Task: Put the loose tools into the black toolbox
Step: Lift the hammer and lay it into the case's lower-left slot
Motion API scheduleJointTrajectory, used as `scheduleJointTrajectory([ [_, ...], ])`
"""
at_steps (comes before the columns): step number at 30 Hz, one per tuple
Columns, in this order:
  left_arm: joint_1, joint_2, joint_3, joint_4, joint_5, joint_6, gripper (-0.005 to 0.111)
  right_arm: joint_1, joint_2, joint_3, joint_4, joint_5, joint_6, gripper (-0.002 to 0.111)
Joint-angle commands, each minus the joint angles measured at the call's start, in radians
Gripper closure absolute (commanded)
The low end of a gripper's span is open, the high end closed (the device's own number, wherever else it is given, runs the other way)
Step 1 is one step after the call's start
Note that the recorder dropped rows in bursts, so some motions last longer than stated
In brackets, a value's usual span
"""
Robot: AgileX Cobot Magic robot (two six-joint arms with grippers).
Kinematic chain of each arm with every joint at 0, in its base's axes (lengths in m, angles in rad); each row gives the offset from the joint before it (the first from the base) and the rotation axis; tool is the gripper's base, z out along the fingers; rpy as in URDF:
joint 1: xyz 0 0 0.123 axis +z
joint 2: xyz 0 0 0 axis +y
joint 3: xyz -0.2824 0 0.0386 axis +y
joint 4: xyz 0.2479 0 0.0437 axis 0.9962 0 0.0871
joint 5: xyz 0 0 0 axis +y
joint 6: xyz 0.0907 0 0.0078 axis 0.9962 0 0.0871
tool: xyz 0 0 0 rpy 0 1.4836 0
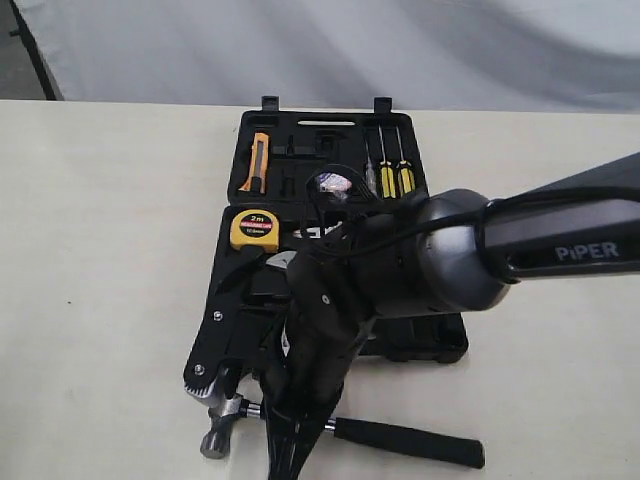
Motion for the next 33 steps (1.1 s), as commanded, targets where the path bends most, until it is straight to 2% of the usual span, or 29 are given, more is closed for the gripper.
scheduleJointTrajectory([
  [1,0.003,-0.008,0.009,-0.014,-0.017,-0.01,0.105,-0.006,-0.035,-0.037,-0.021,0.088,0.017,0.109],
  [9,0.003,-0.008,0.009,-0.014,-0.017,-0.01,0.105,-0.037,-0.175,-0.215,-0.028,0.139,-0.016,0.109],
  [15,0.003,-0.008,0.009,-0.014,-0.017,-0.01,0.105,-0.15,-0.131,-0.258,-0.025,0.088,-0.07,0.109],
  [20,0.003,-0.008,0.009,-0.014,-0.017,-0.01,0.105,-0.208,-0.045,-0.258,0.0,0.088,-0.199,0.109],
  [27,0.003,-0.008,0.009,-0.014,-0.017,-0.01,0.105,-0.21,0.066,-0.258,0.181,0.072,-0.506,0.109],
  [33,0.003,-0.008,0.009,-0.014,-0.017,-0.01,0.105,-0.21,0.088,-0.258,0.17,0.02,-0.538,0.109],
])
